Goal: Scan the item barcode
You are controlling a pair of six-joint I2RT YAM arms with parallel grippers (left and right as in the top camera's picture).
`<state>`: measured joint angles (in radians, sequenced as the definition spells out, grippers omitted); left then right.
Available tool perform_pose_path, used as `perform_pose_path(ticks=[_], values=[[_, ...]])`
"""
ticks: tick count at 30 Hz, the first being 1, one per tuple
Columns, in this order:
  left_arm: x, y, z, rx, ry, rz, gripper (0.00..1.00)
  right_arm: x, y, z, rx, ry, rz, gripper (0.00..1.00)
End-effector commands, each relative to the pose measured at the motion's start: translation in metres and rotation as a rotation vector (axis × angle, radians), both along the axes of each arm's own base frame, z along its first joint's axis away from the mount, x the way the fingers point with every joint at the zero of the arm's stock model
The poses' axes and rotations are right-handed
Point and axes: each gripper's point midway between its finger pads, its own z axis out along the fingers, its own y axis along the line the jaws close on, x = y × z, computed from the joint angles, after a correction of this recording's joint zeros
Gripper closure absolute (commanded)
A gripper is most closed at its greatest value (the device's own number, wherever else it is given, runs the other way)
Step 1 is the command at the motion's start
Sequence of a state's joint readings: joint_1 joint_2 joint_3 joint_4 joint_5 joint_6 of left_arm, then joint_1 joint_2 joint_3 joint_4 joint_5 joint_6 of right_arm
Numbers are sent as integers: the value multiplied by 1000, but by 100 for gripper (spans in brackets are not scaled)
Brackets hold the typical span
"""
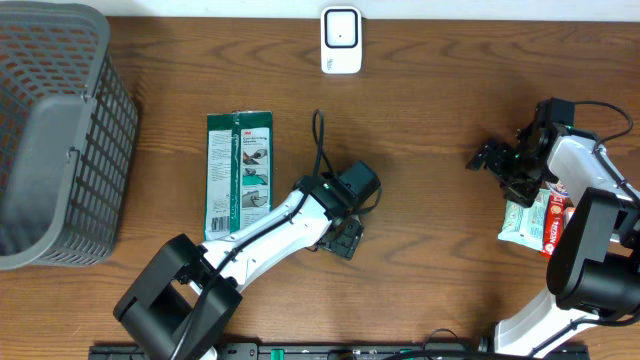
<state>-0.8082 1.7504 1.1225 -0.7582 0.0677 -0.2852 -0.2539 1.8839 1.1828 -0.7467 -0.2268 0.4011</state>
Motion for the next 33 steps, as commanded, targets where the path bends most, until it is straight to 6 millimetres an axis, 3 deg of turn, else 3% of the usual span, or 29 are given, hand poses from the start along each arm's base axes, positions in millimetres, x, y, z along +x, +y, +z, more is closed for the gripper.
perform_pose_path(ticks=[1, 17, 19, 25, 33], values=[[12, 3, 4, 35, -63, -69, 23, 7, -4, 12, -25, -38, 10, 1], [59, -12, 41, 35, -261, -45, 23, 7, -4, 12, -24, -38, 10, 1], [62, -13, 42, 33, -277, -42, 31, 7, -4, 12, -24, -38, 10, 1], [63, -15, 43, 21, -282, -41, 71, 7, -4, 12, -24, -38, 10, 1], [62, -14, 42, 27, -276, -42, 73, 7, -4, 12, -24, -38, 10, 1]])
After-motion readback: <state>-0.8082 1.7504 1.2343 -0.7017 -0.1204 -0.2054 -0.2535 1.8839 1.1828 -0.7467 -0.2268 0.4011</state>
